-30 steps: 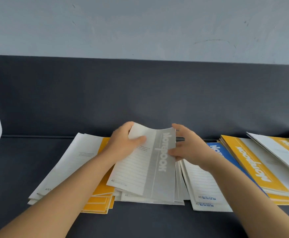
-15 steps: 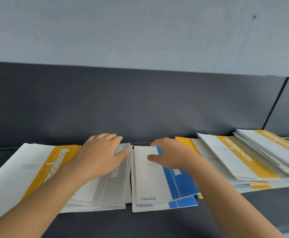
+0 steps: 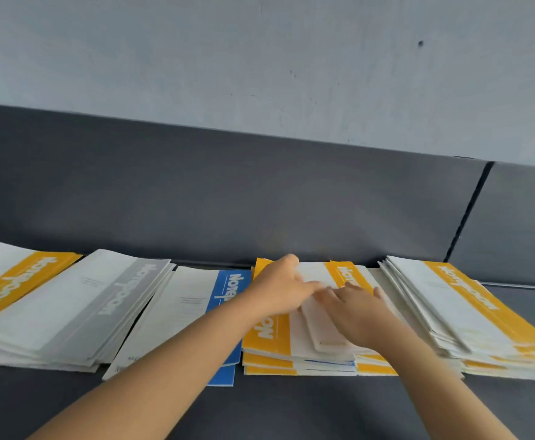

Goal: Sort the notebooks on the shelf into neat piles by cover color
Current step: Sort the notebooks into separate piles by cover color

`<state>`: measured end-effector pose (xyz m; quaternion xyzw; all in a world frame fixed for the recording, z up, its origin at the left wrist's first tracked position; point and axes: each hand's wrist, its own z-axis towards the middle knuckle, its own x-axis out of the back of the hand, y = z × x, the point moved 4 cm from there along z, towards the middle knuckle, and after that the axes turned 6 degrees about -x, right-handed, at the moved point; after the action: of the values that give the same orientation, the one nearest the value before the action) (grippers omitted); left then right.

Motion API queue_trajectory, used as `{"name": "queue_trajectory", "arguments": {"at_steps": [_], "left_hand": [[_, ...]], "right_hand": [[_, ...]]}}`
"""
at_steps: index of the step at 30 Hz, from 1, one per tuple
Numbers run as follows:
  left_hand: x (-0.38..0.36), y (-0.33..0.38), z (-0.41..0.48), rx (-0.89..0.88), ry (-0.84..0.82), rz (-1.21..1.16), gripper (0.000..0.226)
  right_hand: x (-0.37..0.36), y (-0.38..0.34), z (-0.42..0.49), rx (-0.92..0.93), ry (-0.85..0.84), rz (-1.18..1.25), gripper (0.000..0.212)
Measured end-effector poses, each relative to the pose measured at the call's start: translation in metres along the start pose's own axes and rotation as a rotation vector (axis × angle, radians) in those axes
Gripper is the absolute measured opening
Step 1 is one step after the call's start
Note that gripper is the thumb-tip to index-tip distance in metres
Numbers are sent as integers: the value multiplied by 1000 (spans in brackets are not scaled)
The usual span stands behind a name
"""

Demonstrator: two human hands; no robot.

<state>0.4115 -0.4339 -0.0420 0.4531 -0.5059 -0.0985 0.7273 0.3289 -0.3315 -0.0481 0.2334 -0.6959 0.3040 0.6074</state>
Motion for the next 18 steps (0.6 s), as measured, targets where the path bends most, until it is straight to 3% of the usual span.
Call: {"name": "queue_trajectory", "arguments": {"at_steps": [3,6,11,14,18], "left_hand": [[-3,-5,8,99,92,-139,64],[-7,-15,17,194,110,-148,53],[-20,-17,23,358,66,-664,53],[-23,-15,20,268,37,-583,41],[-5,-20,14,126,175,-363,13]], "right_hand": [[-3,-5,1,22,-45,138,40],[2,-7,0,39,-73,332,45],[13,-3,-1,27,-98,414,47],[14,-4,2,28,-87,460,47],[16,1,14,-27,19,477,46]]}}
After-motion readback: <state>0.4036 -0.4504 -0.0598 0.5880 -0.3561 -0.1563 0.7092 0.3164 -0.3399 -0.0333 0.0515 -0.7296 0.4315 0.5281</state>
